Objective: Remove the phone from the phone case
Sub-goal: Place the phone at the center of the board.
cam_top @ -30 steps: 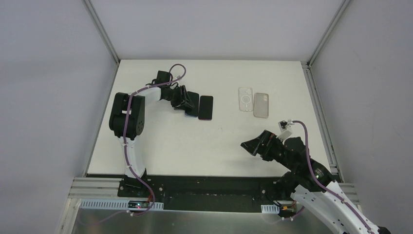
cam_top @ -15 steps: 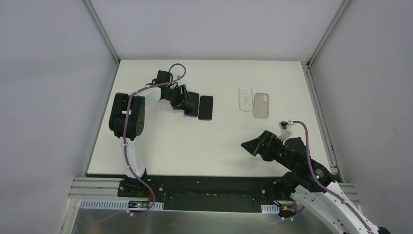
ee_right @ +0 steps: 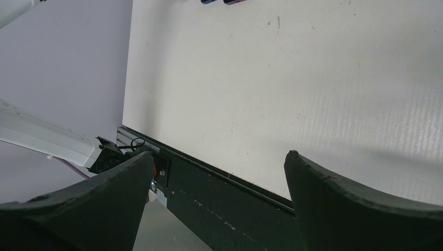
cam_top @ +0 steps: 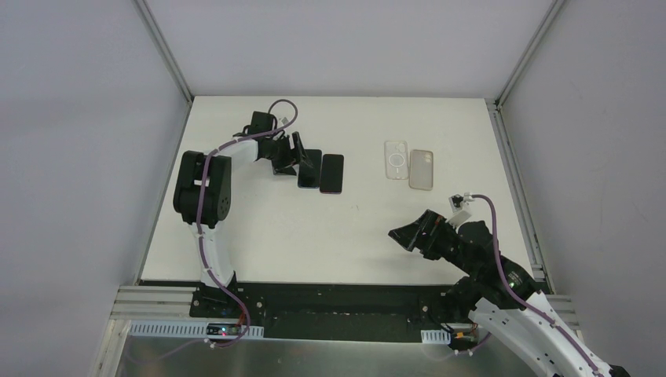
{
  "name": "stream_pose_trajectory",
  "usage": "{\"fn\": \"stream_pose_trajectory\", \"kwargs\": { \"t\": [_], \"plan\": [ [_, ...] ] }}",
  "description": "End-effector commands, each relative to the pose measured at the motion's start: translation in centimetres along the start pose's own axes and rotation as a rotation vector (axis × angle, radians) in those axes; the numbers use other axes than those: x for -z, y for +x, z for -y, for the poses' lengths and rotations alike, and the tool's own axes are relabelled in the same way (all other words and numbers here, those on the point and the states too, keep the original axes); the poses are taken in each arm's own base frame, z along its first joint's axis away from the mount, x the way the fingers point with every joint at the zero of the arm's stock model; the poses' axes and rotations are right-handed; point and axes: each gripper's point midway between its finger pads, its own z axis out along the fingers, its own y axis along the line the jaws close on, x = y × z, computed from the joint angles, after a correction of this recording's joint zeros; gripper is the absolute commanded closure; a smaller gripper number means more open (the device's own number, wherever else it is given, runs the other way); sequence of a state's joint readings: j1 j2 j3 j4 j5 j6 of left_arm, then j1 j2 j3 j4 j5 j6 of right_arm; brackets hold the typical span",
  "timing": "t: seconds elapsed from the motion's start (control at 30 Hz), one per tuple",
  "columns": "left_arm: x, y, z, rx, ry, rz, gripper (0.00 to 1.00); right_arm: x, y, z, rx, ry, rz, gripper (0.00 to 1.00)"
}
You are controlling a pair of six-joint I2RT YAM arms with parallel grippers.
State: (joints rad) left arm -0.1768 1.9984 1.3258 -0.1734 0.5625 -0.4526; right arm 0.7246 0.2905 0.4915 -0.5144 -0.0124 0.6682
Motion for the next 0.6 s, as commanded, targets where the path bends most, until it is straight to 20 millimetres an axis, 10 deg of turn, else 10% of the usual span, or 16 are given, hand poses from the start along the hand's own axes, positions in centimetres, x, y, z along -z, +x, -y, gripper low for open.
{"fn": "stream_pose_trajectory", "kwargs": {
  "t": [0.0,0.57],
  "plan": [
    [1.8,-1.2,-0.9,-0.042,-0.073,0.064,0.28,0.6,-0.9,-1.1,0.011,-0.022,0.021,0.01],
    [0.1,-1.3,0.5,-0.107,-0.092,0.062,0.28,0.2,-0.6,-0.7,0.007,-0.011,0.013,0.01]
  ]
}}
